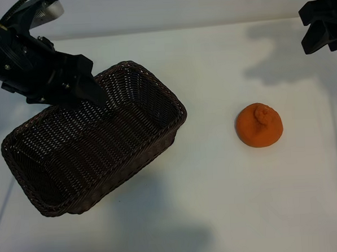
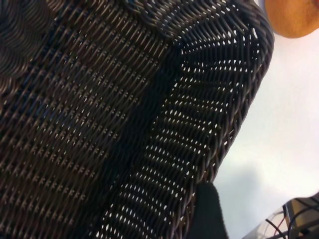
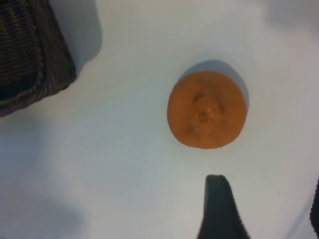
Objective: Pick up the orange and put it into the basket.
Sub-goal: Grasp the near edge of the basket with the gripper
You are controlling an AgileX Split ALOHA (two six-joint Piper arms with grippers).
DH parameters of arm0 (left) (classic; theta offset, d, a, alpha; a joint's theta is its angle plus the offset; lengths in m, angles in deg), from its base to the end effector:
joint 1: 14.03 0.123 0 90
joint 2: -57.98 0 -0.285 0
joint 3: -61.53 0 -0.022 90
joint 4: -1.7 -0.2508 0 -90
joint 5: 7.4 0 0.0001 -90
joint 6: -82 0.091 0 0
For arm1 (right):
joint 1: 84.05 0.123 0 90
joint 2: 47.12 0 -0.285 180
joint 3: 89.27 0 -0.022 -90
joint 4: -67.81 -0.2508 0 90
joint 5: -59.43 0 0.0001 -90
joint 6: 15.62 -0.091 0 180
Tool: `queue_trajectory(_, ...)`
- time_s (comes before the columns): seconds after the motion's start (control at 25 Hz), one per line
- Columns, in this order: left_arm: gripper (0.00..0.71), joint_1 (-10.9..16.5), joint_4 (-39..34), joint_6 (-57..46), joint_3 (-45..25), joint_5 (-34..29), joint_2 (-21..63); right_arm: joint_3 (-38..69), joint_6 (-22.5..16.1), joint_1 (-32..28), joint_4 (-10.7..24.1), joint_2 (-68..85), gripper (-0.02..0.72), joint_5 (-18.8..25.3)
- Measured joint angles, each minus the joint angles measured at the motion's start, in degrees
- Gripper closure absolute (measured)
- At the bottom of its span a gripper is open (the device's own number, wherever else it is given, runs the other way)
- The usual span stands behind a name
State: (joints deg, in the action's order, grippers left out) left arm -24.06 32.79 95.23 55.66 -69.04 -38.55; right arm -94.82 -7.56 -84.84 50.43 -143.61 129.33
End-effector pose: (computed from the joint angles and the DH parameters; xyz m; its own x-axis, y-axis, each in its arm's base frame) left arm 0.2975 -0.0946 0.2975 -0.9400 0.1228 -0.3182 0.2620 0.8572 -0.4433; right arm 0.3135 0.0212 0.3420 -0.9361 -0.0193 -0.3513 -0.1143 0.9610 0.2519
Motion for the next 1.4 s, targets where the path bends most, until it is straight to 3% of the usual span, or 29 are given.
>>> queue_trajectory(0.24,0.143,0.0,-0.13,0.87,0.11,1.85,0.0,0.0,0.0,0.0,-0.12,0.0,0.27,0.0)
queue_trajectory(0.48,0.143,0.0,-4.14,-1.96,4.71,-5.55,0.21,0.0,0.0,0.0,-0.13,0.0,0.27,0.0)
queue_trajectory(0.64,0.143,0.0,-12.57,-7.88,6.97,-5.71,3.61,0.0,0.0,0.0,-0.13,0.0,0.27,0.0)
queue_trajectory(0.84,0.143,0.0,-29.02,-18.01,7.43,-5.71,10.33,0.0,0.0,0.0,-0.13,0.0,0.27,0.0)
queue_trajectory(1.04,0.143,0.11,-35.07,-26.18,7.31,-5.71,15.91,0.0,0.0,0.0,-0.13,0.0,0.27,0.0)
queue_trajectory(1.2,0.143,0.11,-35.64,-31.43,3.67,-5.71,18.61,0.0,0.0,0.0,-0.13,0.0,0.27,0.0)
queue_trajectory(1.4,0.143,0.11,-38.43,-37.2,-6.19,-5.71,18.46,0.0,0.0,0.0,-0.13,0.0,0.27,0.0)
